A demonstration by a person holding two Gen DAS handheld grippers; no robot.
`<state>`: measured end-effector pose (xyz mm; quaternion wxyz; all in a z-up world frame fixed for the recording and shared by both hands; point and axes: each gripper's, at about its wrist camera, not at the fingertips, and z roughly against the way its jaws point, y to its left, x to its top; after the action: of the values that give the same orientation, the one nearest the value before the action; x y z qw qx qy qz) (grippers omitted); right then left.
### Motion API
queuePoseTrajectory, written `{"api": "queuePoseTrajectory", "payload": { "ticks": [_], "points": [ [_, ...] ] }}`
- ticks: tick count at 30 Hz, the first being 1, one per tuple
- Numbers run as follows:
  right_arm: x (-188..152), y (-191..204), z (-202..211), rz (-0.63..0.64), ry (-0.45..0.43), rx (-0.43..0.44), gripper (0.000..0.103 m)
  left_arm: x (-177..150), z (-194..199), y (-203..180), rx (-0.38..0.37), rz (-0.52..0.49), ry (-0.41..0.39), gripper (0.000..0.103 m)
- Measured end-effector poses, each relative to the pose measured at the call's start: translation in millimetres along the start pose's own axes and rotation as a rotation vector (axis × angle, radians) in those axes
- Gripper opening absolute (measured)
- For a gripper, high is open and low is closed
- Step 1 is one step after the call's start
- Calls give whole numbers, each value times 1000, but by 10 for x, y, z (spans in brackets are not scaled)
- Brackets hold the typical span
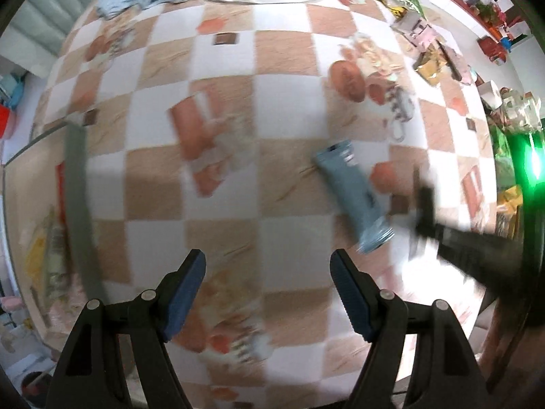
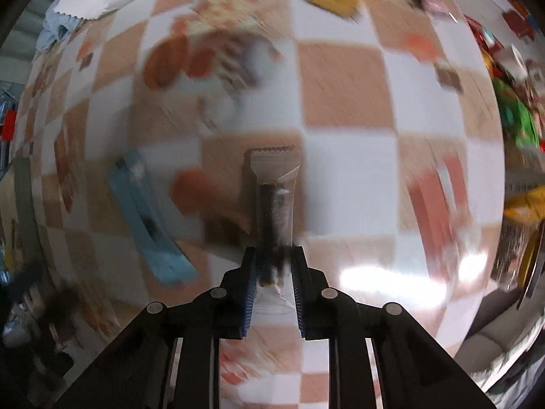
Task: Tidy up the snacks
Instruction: 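Close left gripper on teal packet while right gripper grasps clear-wrapped stick snack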
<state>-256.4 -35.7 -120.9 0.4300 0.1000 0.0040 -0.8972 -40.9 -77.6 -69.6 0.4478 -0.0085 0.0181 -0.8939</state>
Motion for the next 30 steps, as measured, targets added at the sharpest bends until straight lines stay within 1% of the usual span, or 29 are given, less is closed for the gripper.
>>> {"api": "queuePoseTrajectory", "payload": {
  "ticks": [5, 10, 11, 13, 14, 15, 16, 17, 18, 19, 20, 24, 26, 28, 29, 30],
  "points": [
    [-268, -222, -35, -49, 22, 13, 21, 203, -129, -206, -31, 62, 6, 79],
    [-222, -317, -43, -80, 22, 32, 21, 362, -277, -254, -21, 127, 12, 79],
    [-233, -400, -25, -80, 20, 33, 21, 398, -295, -268, -15, 135, 11, 79],
    [-236, -441, -16, -77, 18, 30, 21, 449, -350, -278, 3, 141, 17, 79],
    [-224, -431, -12, -74, 17, 29, 21, 466, -428, -446, 15, 146, 26, 79],
    [-316, -477, 48, -72, 16, 28, 21, 486, -471, -454, 23, 149, 36, 79],
    [-439, -416, 12, -70, 15, 26, 21, 500, -528, -463, 34, 156, 53, 79],
    [-569, -511, 32, -67, 15, 26, 21, 504, -566, -470, 30, 164, 60, 79],
    [-571, -496, 44, -64, 16, 25, 21, 513, -597, -481, 32, 168, 68, 79],
    [-643, -576, -65, -63, 16, 25, 22, 520, -624, -497, 46, 165, 77, 79],
    [-650, -588, -78, -62, 16, 25, 22, 518, -653, -520, 73, 151, 85, 79],
    [-631, -480, -43, -52, 15, 16, 22, 556, -671, -610, 102, 108, 67, 80],
    [-617, -468, -67, -49, 18, 9, 22, 574, -670, -652, 99, 85, 63, 76],
    [-612, -440, -68, -39, 22, -3, 22, 630, -644, -793, 70, 67, 62, 59],
    [-607, -434, -64, -33, 23, -8, 22, 650, -627, -849, 74, 43, 56, 52],
    [-609, -410, -66, -22, 23, -17, 22, 655, -613, -900, 75, 19, 50, 39]
  ]
}}
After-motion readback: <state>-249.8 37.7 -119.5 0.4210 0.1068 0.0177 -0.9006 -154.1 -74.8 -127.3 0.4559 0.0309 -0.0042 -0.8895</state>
